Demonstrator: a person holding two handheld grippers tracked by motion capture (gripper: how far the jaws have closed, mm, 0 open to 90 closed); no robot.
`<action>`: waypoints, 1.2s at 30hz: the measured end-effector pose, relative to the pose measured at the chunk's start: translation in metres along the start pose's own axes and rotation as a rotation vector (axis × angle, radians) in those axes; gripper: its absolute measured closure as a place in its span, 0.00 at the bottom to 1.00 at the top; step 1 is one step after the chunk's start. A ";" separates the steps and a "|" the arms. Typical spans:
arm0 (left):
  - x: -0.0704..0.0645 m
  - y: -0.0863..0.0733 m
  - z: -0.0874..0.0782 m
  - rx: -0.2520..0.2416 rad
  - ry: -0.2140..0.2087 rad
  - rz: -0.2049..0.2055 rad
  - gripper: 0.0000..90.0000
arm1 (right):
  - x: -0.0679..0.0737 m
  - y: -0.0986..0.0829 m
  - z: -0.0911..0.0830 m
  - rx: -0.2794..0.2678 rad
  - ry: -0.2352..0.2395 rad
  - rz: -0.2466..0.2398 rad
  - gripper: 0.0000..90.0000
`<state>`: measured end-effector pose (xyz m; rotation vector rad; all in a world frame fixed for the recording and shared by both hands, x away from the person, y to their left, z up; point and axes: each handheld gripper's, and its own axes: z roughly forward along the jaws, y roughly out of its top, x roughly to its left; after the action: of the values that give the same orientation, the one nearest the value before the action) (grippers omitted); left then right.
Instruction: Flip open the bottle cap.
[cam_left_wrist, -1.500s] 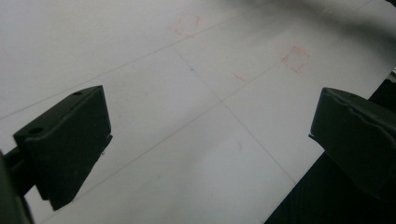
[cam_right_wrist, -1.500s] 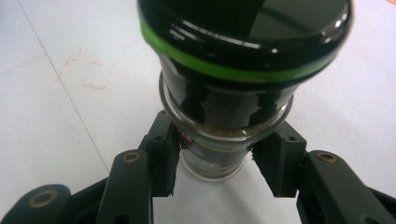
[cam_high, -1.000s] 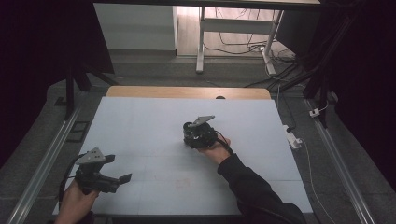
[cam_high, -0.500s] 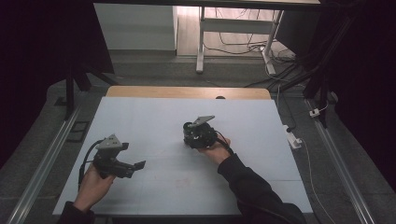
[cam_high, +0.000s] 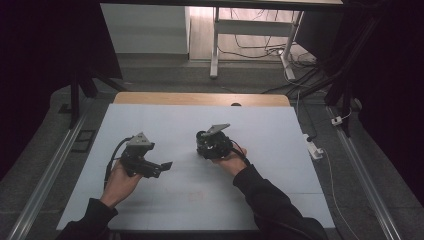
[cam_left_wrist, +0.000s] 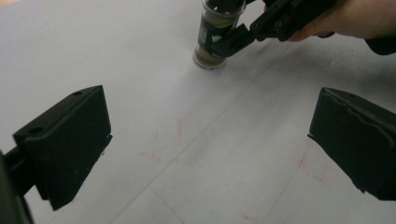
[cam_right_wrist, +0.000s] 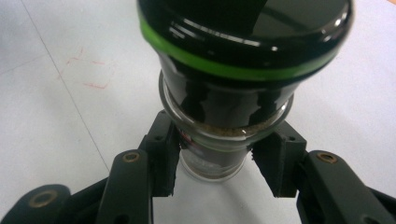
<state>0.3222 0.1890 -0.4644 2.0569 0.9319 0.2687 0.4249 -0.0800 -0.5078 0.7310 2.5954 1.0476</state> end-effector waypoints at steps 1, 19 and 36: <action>0.000 0.000 0.000 0.000 0.000 0.000 0.00 | 0.000 0.000 0.000 0.000 0.000 0.000 0.59; 0.003 0.029 0.034 -0.003 -0.029 0.063 0.00 | 0.000 0.000 0.000 0.000 0.003 0.001 0.59; 0.003 0.048 0.068 0.049 -0.062 0.130 0.06 | 0.000 0.000 0.000 0.000 0.002 -0.001 0.59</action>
<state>0.3819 0.1318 -0.4705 2.1623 0.7757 0.2520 0.4251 -0.0802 -0.5079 0.7286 2.5967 1.0489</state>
